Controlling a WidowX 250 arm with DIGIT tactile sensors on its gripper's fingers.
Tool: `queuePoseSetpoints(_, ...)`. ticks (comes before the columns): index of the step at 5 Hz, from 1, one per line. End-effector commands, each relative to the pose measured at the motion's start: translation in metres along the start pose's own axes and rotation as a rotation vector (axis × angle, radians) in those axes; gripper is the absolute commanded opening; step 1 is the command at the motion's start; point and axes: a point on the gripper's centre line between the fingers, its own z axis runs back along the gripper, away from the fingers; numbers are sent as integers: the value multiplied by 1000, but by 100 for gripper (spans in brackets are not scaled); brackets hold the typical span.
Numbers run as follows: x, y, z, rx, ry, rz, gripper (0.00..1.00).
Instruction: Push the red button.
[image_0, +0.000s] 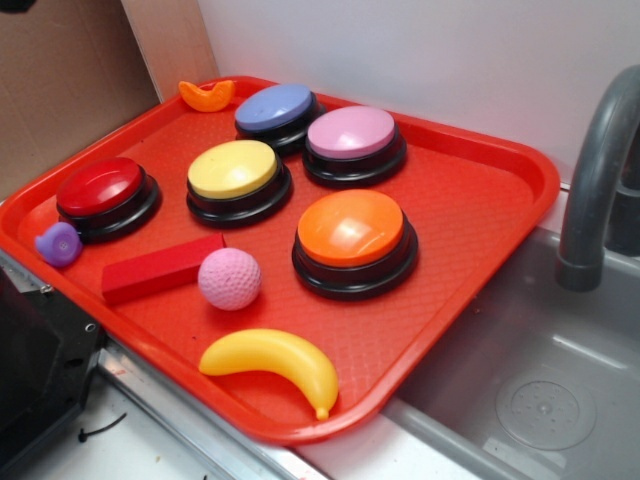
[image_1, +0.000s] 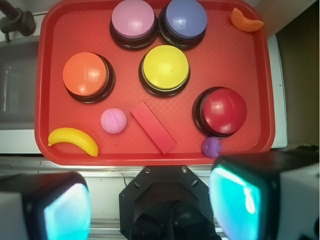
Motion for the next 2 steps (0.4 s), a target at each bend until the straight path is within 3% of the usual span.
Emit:
queuePoseSetpoints(1,0,0,0,0,0,0,100)
queuePoseSetpoints(2,34,34,-29,98,-2,136,100)
